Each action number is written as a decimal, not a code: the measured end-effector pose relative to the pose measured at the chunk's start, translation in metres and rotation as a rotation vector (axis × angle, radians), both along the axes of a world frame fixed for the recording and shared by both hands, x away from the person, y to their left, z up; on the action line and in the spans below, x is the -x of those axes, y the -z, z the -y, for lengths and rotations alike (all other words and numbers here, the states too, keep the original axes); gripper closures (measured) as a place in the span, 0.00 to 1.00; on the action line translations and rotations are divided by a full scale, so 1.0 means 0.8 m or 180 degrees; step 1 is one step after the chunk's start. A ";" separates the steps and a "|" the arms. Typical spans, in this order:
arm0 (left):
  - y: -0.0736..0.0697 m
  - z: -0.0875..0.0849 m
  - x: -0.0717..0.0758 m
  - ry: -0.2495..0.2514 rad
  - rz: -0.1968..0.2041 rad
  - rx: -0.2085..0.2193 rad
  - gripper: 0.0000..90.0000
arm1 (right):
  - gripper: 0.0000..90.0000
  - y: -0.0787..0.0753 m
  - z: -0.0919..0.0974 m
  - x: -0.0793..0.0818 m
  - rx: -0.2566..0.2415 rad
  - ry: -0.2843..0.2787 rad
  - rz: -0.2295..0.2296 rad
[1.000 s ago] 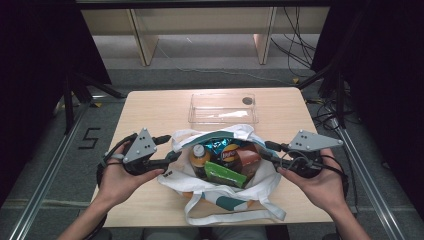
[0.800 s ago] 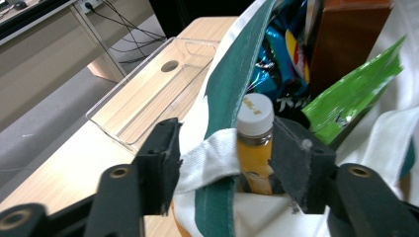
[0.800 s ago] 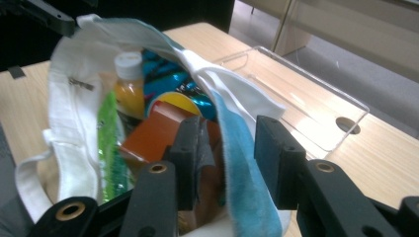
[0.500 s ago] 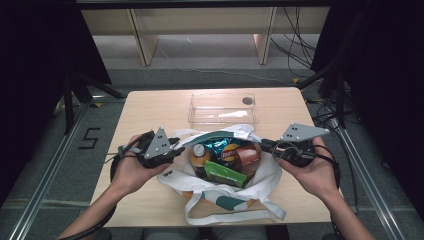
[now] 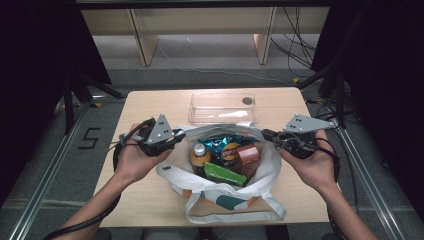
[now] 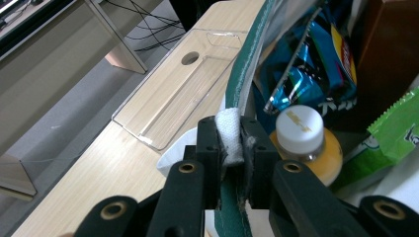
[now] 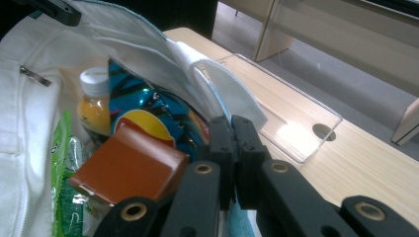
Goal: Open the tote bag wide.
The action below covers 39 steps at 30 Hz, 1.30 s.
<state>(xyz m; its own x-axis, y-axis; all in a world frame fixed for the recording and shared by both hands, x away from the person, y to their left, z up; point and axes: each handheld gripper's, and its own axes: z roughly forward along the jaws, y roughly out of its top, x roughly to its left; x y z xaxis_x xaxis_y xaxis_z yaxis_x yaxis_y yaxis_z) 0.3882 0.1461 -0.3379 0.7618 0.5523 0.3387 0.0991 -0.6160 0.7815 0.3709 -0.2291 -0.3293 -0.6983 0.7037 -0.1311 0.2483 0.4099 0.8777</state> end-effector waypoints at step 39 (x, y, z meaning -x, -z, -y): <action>0.080 0.028 -0.067 -0.0301 -0.0446 -0.0083 0.89 | 0.98 0.087 -0.006 -0.064 0.0126 0.0304 -0.0502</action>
<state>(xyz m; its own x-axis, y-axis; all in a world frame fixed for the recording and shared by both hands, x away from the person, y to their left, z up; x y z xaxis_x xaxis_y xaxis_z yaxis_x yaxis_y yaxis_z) 0.4419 0.1234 -0.4018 0.7476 0.6161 0.2481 0.2644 -0.6187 0.7398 0.4217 -0.2245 -0.3986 -0.6426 0.7643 -0.0543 0.4209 0.4114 0.8085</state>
